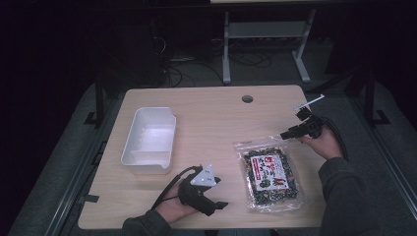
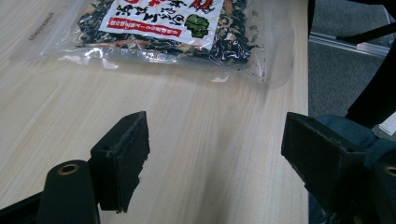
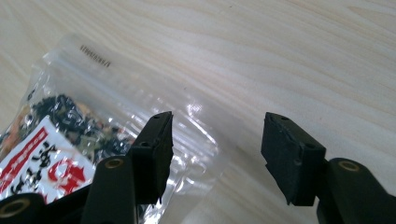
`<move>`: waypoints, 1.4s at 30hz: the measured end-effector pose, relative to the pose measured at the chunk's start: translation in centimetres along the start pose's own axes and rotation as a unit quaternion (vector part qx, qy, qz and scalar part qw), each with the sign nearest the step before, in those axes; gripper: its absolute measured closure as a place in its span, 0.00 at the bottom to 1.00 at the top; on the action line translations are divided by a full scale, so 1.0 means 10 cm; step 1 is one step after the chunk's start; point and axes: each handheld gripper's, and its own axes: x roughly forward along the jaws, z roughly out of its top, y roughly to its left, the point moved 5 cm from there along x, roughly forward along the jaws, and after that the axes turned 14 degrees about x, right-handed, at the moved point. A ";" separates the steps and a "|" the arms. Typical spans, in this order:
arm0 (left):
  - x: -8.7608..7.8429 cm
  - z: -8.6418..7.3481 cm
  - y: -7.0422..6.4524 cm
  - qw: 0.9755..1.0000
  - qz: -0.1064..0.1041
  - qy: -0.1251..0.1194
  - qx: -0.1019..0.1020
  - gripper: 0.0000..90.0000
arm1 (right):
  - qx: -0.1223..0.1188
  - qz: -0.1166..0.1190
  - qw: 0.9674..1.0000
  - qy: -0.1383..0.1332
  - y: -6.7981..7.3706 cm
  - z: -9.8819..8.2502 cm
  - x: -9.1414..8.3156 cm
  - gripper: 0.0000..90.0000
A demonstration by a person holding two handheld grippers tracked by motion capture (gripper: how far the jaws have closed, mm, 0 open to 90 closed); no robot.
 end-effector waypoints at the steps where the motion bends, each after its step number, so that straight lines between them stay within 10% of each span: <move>1: 0.00 0.00 0.00 1.000 0.001 -0.001 0.000 0.25 | 0.003 0.003 1.000 -0.001 -0.01 0.01 0.02 0.52; 27: -0.06 -0.13 0.10 0.999 0.021 -0.004 -0.027 0.25 | -0.008 0.029 0.999 0.018 -0.09 -0.01 0.22 0.96; 42: 0.08 -0.08 0.25 0.998 0.029 -0.018 -0.060 0.26 | -0.047 0.048 0.997 -0.038 0.07 -0.05 -0.26 1.00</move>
